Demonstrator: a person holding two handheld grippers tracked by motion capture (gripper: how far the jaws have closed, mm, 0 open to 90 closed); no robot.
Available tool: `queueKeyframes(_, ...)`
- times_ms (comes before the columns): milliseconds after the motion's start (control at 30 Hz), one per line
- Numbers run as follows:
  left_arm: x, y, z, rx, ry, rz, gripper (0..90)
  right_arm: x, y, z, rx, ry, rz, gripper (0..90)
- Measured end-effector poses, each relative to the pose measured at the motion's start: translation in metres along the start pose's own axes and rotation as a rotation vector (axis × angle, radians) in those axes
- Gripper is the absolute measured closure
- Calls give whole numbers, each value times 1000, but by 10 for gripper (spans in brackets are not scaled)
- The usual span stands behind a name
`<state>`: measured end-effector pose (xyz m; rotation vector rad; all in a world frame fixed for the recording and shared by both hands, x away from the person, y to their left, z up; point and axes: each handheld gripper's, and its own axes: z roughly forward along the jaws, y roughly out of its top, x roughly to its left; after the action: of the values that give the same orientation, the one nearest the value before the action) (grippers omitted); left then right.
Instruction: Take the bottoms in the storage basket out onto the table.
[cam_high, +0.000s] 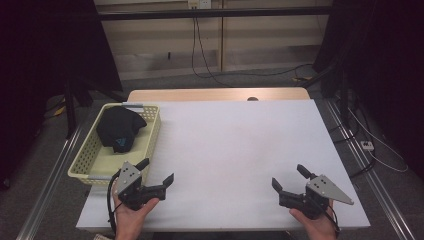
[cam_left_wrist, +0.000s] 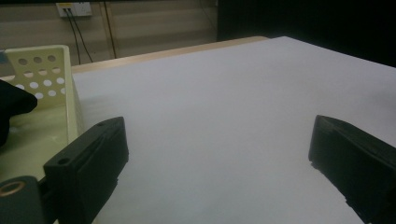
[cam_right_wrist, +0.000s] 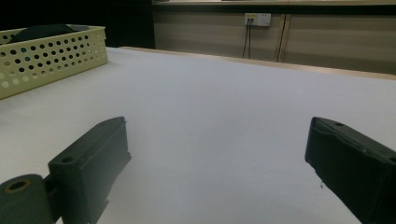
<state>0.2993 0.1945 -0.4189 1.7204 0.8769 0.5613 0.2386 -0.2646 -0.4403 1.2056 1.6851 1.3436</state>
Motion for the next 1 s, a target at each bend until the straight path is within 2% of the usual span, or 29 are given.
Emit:
queueKeyframes(167, -1, 1, 3, 1, -9, -6, 48, -1, -1, 1, 6, 1, 4, 61)
queueKeyframes(333, -3, 3, 5, 1, -12, 16, 50, -2, -1, 2, 9, 6, 10, 61)
queueKeyframes(467, -2, 4, 5, 8, -4, -3, 52, -1, -1, 1, 10, 10, 11, 60)
queueKeyframes(600, 3, 5, 4, -15, 5, -22, 54, -2, -2, 2, 15, 13, 10, 59)
queueKeyframes(700, 4, 7, 4, -14, 3, -25, 54, -3, -2, 2, 17, 15, 9, 57)
queueKeyframes(933, 7, 12, 3, -8, 6, -5, 53, -1, -2, 2, 25, 14, 18, 54)
queueKeyframes(1000, 6, 14, 3, 3, 26, 18, 53, 0, -2, 0, 23, 16, 13, 53)
